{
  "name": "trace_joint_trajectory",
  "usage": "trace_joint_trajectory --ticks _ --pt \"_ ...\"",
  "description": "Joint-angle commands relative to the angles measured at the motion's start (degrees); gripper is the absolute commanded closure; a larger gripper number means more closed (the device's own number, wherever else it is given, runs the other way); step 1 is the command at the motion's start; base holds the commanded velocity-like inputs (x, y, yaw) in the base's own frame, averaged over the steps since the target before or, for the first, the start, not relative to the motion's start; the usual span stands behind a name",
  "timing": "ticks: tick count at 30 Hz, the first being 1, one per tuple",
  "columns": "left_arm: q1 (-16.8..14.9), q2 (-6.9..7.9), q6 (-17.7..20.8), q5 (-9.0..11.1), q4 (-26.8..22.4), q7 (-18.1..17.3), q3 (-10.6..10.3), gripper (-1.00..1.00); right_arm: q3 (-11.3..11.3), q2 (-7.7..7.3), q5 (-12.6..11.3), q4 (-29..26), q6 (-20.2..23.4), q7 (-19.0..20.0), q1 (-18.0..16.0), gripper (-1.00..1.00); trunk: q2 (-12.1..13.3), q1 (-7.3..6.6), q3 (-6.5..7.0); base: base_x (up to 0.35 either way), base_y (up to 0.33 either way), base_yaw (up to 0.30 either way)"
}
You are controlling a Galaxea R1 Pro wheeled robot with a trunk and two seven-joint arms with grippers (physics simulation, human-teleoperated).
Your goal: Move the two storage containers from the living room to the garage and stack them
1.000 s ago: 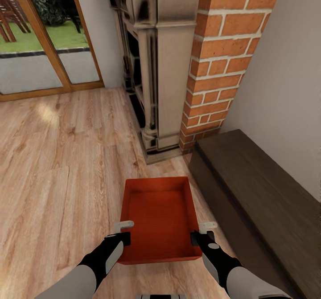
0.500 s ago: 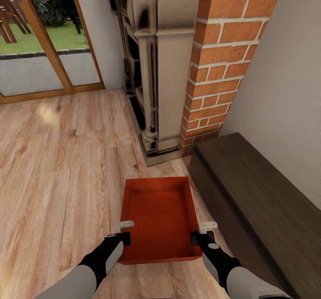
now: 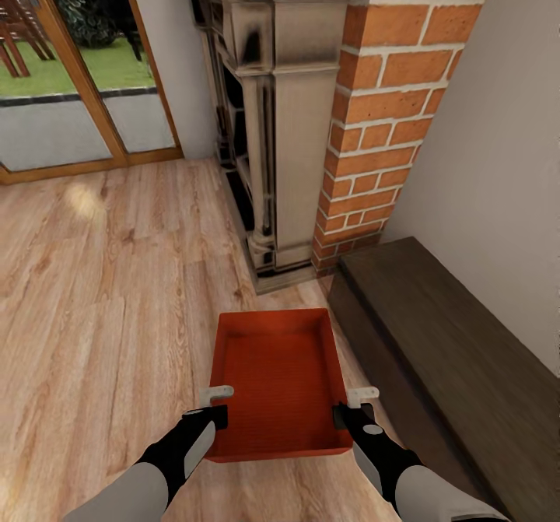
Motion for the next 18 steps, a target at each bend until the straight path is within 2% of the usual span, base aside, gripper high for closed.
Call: trace_joint_trajectory --ticks 1,18 --pt "-0.02 0.26 0.49 -0.75 -0.17 2.82 -0.13 1.0 -0.77 -0.08 0.48 0.07 -0.1 -0.5 -0.03 1.0 0.4 -0.23 0.15 0.0 0.0 0.0" --pt "-0.02 0.3 0.66 -0.73 -0.17 2.79 -0.02 1.0 -0.77 -0.21 0.44 0.05 -0.2 -0.49 -0.03 1.0 7.22 -3.97 3.2 0.0 0.0 0.0"
